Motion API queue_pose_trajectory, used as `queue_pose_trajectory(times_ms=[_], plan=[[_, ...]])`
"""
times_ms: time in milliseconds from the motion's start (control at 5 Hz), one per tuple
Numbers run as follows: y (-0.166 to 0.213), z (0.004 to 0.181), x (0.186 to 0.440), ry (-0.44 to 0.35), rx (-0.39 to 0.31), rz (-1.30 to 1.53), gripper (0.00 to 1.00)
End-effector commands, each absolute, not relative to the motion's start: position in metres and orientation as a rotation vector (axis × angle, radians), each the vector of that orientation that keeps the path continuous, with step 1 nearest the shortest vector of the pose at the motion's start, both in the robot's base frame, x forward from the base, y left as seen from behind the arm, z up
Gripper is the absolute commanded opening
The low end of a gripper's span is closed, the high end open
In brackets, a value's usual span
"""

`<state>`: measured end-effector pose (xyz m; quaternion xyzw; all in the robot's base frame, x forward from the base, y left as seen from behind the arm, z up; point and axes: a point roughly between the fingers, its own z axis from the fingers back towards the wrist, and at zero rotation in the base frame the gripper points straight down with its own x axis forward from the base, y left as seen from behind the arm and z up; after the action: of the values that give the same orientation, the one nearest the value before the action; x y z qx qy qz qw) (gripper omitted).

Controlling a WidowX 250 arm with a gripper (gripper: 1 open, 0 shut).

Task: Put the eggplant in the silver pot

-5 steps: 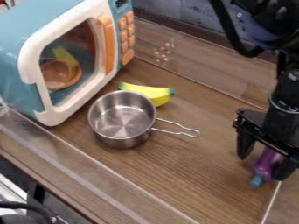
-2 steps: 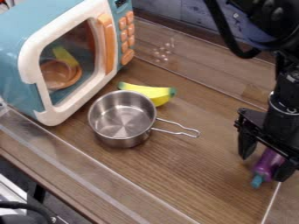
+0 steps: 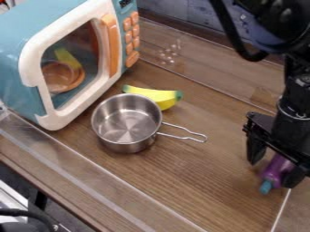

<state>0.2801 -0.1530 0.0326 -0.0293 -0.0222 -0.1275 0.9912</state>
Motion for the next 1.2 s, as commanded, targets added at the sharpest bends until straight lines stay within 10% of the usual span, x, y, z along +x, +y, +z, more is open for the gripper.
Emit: queue_pose_trajectory(times_ms=[0, 1000], plan=[[-0.1566, 0.056, 0.2863, -0.126, -0.085, -0.278, 1.0], [-0.1555, 0.0575, 0.2898, -0.159, -0.082, -0.316, 1.0]])
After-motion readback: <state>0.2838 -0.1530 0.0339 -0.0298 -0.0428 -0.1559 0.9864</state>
